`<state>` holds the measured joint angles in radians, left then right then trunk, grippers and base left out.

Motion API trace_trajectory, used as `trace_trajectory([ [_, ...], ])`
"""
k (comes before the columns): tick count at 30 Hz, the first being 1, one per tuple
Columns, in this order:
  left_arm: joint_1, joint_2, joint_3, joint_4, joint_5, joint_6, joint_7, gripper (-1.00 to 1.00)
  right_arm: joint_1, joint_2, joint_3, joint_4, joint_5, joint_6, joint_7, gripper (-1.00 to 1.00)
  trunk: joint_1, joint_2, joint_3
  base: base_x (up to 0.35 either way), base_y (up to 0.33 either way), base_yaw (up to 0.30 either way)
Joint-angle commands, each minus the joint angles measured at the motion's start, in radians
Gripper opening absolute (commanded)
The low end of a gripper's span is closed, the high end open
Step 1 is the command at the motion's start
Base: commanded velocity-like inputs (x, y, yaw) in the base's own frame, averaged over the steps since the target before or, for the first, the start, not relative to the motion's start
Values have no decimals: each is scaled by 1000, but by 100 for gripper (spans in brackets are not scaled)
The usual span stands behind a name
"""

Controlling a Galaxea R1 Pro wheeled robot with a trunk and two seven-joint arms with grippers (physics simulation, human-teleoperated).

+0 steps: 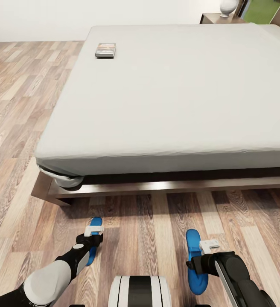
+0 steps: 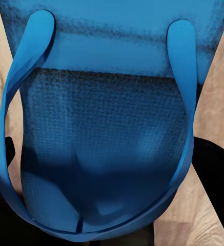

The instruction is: In the bedroom, move the book from the bed onto either nightstand, and place the two sandals side by side next to the bed.

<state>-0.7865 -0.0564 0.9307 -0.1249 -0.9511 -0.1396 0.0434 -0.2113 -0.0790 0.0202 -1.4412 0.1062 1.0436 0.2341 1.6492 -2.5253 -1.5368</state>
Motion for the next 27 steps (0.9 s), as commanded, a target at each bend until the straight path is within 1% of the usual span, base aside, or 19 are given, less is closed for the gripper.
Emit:
trace_trajectory([
  [1,0,0,7,0,-11,-3,4,100,0,-1,1,-1,10,4,8,-100,-1,0,3,0,0,0],
  [2,0,0,7,0,-11,-3,4,100,0,-1,1,-1,10,4,8,-100,-1,0,7,0,0,0],
  [6,0,0,7,0,-11,-3,4,100,0,-1,1,-1,10,4,8,-100,-1,0,7,0,0,0],
  [14,0,1,7,1,-11,-3,4,100,-1,0,1,-1,10,4,8,-100,-5,2,38,0,0,0],
  [18,0,1,6,1,-11,-3,4,100,0,0,2,-1,10,4,8,-100,-5,2,38,0,0,0],
  [27,0,1,5,1,-11,-3,4,100,0,1,3,-1,10,4,8,-100,-9,4,73,0,0,0],
])
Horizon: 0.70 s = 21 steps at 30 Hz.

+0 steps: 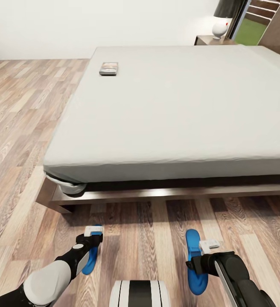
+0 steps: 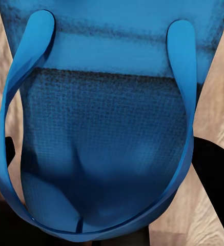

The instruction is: In the bedroom, move the book from the bed onto either nightstand, and place the two sandals side by side next to the bed.

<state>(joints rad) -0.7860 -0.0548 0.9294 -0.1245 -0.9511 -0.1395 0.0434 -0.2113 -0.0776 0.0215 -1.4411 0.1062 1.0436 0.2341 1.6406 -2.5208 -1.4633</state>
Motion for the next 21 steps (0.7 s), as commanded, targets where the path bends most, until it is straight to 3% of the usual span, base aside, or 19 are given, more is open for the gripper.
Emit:
trace_trajectory([
  [1,0,0,6,0,-11,-3,4,100,0,-1,1,-1,10,4,8,-100,-1,0,3,0,0,0],
  [6,3,1,6,1,-11,-3,4,100,0,-1,1,-1,10,4,8,-100,-3,1,23,0,0,0],
  [13,8,1,6,2,-10,-3,5,100,0,-1,0,1,10,4,8,-100,-3,1,23,0,0,0],
  [21,8,1,6,4,-10,-1,7,100,0,-1,0,3,10,4,7,-100,-6,3,46,0,0,0],
])
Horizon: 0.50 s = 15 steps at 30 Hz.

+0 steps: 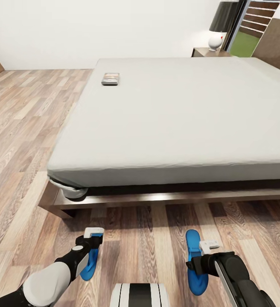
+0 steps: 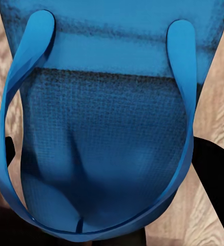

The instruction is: In the bedroom, move the book from the bed onto either nightstand, and place the two sandals side by side next to the bed.

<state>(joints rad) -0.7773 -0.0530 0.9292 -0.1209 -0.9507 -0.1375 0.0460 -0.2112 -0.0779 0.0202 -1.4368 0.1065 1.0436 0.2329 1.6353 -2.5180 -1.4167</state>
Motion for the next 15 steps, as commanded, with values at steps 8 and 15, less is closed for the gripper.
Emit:
trace_trajectory([
  [8,0,-1,7,1,-10,-4,5,100,0,0,1,3,9,4,8,-100,0,0,-1,0,0,0],
  [15,1,0,7,1,-10,-2,6,100,0,0,2,4,9,4,8,-100,-2,0,11,0,0,0],
])
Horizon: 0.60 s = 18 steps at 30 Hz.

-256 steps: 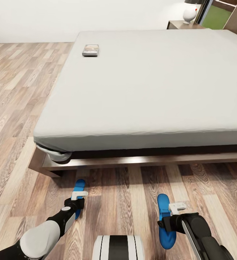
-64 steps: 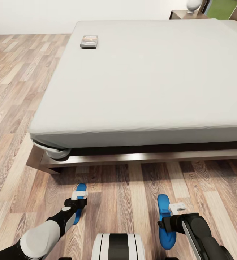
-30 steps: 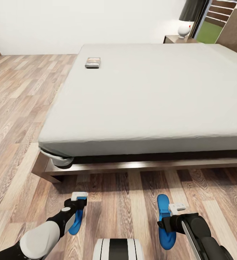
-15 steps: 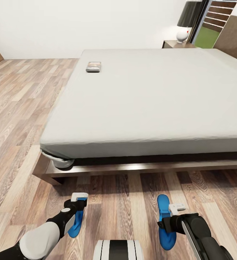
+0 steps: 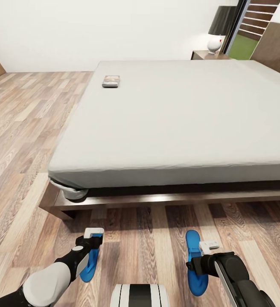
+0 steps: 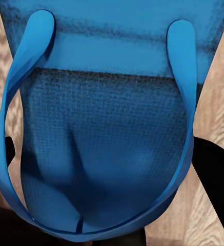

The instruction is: In the bedroom, move the book from the bed onto either nightstand, and place the two sandals side by side next to the bed.

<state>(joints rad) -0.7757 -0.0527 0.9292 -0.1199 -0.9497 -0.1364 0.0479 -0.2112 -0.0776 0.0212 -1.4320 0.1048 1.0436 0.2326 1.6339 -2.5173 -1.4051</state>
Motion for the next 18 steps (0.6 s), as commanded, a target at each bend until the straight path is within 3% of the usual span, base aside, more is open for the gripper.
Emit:
trace_trajectory([
  [1,0,0,7,0,-11,-3,4,100,0,-1,1,-1,10,4,8,-100,0,0,-1,0,0,0],
  [18,6,3,7,3,-11,-2,-7,100,0,-1,2,5,10,4,7,-100,0,0,-1,0,0,0],
])
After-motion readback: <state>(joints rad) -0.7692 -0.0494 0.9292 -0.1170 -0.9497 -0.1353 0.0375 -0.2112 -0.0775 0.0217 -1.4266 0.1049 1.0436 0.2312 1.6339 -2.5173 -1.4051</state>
